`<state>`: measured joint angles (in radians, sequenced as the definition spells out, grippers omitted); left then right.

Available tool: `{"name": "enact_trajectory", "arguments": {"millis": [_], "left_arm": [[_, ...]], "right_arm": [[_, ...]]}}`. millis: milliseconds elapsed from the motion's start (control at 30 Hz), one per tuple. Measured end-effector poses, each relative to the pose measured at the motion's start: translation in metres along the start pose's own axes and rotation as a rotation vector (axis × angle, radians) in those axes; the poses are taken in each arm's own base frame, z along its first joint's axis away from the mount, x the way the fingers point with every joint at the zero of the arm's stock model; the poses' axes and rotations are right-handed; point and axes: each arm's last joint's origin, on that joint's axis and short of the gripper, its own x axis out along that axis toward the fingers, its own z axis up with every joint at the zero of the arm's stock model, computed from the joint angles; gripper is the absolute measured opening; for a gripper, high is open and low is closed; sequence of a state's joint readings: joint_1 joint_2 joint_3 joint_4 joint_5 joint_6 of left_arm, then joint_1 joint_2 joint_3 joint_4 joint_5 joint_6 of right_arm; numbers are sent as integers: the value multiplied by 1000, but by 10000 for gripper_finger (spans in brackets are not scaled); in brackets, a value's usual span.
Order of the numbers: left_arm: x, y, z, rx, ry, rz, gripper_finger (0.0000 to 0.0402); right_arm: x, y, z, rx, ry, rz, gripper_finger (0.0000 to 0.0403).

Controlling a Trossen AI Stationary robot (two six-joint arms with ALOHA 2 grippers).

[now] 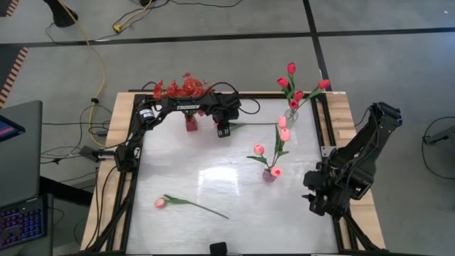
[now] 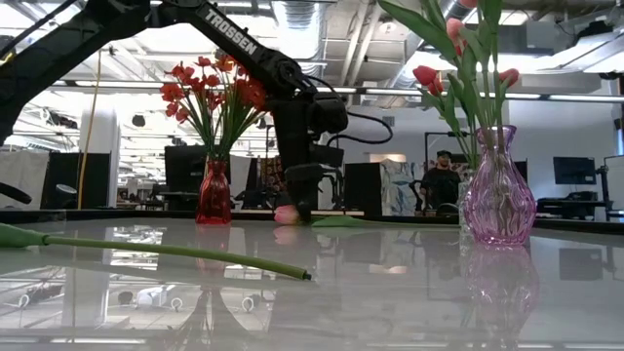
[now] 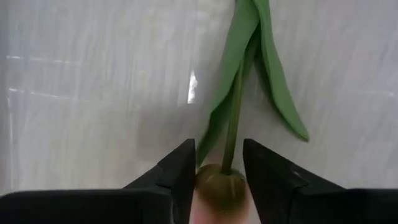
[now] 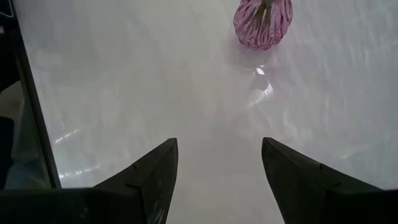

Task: Sort flowers into vase by color
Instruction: Put the pink tulip into the purple flower vase

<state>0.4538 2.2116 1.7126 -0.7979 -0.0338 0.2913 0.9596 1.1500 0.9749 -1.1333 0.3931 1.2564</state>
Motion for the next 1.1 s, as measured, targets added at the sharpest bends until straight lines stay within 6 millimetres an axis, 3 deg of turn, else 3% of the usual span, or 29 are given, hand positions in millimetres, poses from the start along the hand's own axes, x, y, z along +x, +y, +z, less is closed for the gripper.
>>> {"name": "enact_trajectory", "arguments": {"millis": [300,467,800,933,1100], "left_arm": [[-2,-6,3,-9,-4,1,13],[-17,-22,19,9,-22,103,9],[-74,-66,47,-12,-44,210,6],[-97,-74,55,13,-75,315,5],[-131,-77,51,14,-7,387,5]], "right_arm": [[0,2,1,5,-5,17,260],[0,2,1,2,-5,17,260],[0,2,0,-5,-4,15,260],[0,2,0,-5,-4,18,260],[0,2,0,-19,-4,19,260]]}}
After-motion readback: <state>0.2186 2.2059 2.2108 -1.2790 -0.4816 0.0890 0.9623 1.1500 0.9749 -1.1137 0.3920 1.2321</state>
